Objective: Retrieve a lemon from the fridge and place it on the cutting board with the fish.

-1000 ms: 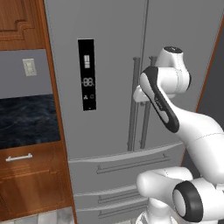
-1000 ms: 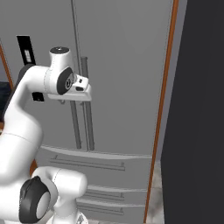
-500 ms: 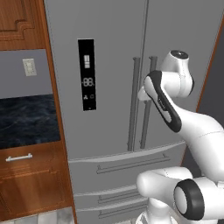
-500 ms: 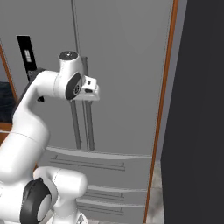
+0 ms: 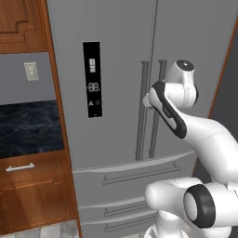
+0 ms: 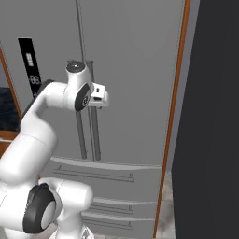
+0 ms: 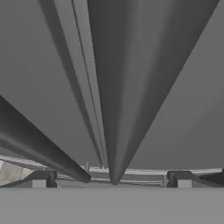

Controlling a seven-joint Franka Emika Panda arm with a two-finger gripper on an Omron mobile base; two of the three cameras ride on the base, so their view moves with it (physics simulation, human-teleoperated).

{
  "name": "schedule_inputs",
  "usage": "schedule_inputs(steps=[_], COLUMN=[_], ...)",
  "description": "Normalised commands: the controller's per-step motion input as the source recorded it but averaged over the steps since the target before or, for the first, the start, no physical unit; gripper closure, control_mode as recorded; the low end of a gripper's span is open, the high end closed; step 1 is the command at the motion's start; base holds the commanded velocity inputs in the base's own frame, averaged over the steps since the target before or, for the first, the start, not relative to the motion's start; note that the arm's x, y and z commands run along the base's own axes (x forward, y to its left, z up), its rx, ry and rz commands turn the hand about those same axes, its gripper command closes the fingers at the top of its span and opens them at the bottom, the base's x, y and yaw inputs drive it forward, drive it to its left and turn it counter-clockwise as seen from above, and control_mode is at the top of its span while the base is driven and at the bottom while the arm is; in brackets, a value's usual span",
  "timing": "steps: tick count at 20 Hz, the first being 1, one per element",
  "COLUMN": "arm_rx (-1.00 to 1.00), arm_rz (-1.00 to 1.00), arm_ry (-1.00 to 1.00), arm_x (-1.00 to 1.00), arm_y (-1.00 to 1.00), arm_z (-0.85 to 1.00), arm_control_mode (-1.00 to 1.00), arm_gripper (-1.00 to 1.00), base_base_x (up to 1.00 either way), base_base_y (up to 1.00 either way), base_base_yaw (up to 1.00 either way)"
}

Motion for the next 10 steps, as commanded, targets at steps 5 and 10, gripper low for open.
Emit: schedule_inputs(steps=[5, 10], arm_rx=[0.0, 0.0], arm_rz=[0.0, 0.0], arm_ry=[-0.05, -0.14], arm_x=[0.29, 0.34], arm_y=[0.0, 0.0], arm_z=[-0.01, -0.1], arm_control_mode=[-1.0, -1.0], arm_gripper=[-1.0, -1.0], base_base_x=[0.0, 0.0], base_base_y=[0.0, 0.0], base_base_yaw=[0.0, 0.0])
